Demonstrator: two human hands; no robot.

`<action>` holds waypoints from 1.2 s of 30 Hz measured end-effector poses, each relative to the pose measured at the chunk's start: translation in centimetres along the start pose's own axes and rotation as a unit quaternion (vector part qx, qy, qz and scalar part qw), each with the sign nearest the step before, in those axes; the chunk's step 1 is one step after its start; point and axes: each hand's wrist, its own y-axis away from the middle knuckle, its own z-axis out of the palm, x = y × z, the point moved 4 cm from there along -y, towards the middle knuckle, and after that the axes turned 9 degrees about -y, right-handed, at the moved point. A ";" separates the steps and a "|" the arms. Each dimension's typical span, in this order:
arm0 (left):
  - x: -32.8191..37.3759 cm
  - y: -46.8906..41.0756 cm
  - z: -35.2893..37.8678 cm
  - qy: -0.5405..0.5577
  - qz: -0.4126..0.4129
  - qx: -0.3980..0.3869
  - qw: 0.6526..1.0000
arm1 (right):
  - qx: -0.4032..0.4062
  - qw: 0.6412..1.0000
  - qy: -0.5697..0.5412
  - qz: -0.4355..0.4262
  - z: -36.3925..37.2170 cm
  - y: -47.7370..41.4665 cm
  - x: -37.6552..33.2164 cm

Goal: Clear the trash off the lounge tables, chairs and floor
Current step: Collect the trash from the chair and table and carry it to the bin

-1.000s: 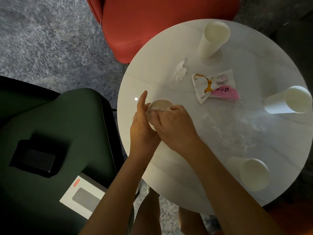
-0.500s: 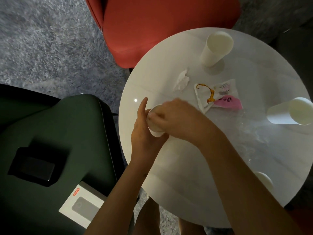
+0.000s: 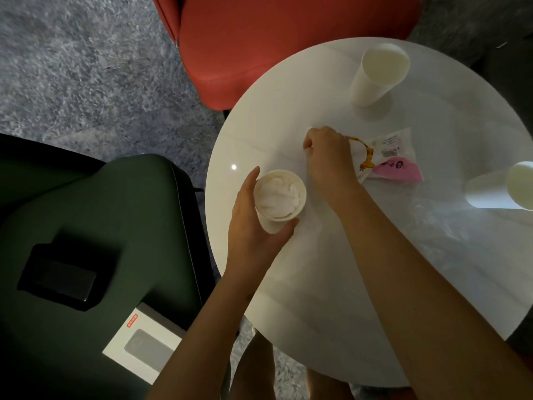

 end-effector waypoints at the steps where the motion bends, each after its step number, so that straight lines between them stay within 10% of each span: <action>1: -0.1 0.0 0.0 0.005 -0.009 0.005 1.000 | 0.014 0.999 -0.049 -0.006 -0.6 0.7 -0.2; 6: -0.2 0.4 0.4 0.036 -0.036 0.005 0.999 | 0.113 0.953 -0.256 -0.120 -4.6 7.3 -3.7; 15: 0.6 1.9 2.3 0.029 -0.002 -0.020 0.999 | -0.222 0.968 0.085 -0.085 0.0 10.5 -2.9; 23: 2.5 2.4 3.3 0.021 0.002 -0.002 1.000 | -0.113 0.977 -0.025 -0.180 -4.5 11.6 -1.9; 27: 4.2 3.4 4.9 0.017 -0.004 0.000 1.000 | -0.005 0.992 -0.078 -0.102 -8.2 12.7 3.5; 36: 7.5 7.3 4.5 -0.095 0.093 0.169 0.977 | -0.207 0.972 0.047 0.104 -5.7 13.0 15.7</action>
